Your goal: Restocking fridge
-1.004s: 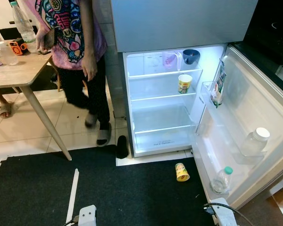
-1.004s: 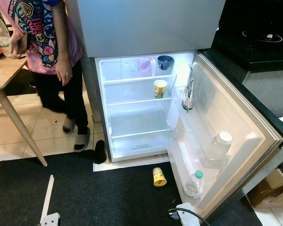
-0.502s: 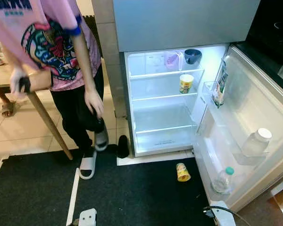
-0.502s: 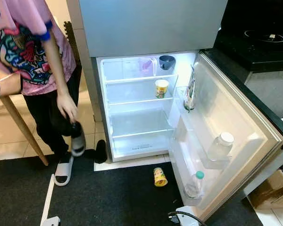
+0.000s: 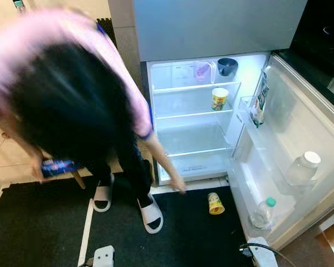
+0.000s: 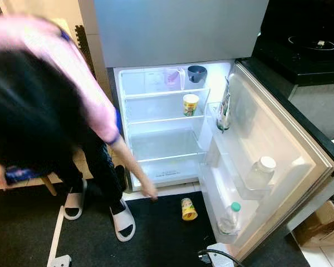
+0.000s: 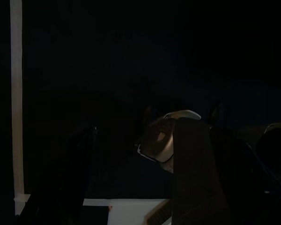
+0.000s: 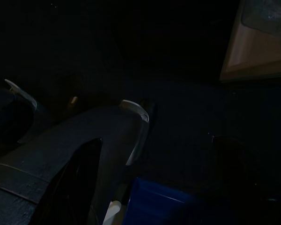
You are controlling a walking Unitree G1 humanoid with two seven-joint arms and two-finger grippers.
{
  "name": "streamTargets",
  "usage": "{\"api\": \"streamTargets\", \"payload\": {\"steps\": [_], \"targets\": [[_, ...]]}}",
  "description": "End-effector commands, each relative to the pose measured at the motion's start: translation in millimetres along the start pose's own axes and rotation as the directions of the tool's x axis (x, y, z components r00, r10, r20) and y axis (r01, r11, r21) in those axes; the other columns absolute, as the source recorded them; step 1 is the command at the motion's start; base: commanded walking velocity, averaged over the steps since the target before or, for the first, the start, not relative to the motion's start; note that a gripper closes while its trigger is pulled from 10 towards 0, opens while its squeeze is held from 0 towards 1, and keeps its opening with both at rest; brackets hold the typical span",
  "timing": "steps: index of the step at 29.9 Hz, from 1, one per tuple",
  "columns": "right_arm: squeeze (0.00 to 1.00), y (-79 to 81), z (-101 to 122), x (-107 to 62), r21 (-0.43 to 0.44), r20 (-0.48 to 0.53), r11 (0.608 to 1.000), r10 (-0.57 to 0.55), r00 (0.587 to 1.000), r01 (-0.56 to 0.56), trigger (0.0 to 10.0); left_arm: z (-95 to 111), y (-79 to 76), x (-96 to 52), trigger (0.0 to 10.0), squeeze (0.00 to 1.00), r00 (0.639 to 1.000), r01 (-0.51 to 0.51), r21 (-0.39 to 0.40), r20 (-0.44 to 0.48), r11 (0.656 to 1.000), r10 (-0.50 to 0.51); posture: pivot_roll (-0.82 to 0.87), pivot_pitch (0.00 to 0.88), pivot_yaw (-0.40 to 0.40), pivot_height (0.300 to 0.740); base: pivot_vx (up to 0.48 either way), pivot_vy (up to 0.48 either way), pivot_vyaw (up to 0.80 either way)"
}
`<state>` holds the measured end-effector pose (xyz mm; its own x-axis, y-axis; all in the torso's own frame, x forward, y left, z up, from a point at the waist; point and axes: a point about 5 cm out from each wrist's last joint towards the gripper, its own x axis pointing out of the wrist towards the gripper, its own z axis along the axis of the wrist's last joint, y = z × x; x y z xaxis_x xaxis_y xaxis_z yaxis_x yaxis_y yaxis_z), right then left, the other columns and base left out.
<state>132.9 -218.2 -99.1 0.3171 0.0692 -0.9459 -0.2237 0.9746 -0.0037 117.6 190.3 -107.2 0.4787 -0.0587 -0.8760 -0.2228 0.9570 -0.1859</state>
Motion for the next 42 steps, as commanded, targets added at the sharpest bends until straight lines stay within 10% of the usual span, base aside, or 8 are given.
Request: {"api": "streamTargets", "payload": {"steps": [1, 27, 42], "targets": [[0.00, -1.4, 3.9, -0.2, -0.005, 0.014, 1.000, -0.005, 1.000, 0.005, 10.0, -2.1, -4.0, 0.6, 10.0, 0.00, 1.000, 0.010, -0.002, -0.006, 1.000, -0.010, -0.02, 0.000, -0.009, 0.740, 0.000, 0.000, 0.00], [0.00, -2.0, -2.4, -0.6, 0.003, -0.001, 1.000, -0.015, 1.000, 0.015, 10.0, -5.6, -0.8, -0.7, 10.0, 0.00, 1.000, 0.002, -0.003, -0.015, 1.000, -0.002, -0.03, 0.000, 0.003, 0.740, 0.000, 0.000, 0.00], [0.00, -44.2, -15.8, -13.6, 0.183, -0.056, 0.951, -0.242, 0.969, 0.248, 10.0, -6.4, 2.3, -1.6, 10.0, 0.00, 1.000, -0.004, -0.001, -0.017, 1.000, 0.004, -0.03, 0.000, 0.002, 0.740, 0.000, 0.000, 0.00]]}}
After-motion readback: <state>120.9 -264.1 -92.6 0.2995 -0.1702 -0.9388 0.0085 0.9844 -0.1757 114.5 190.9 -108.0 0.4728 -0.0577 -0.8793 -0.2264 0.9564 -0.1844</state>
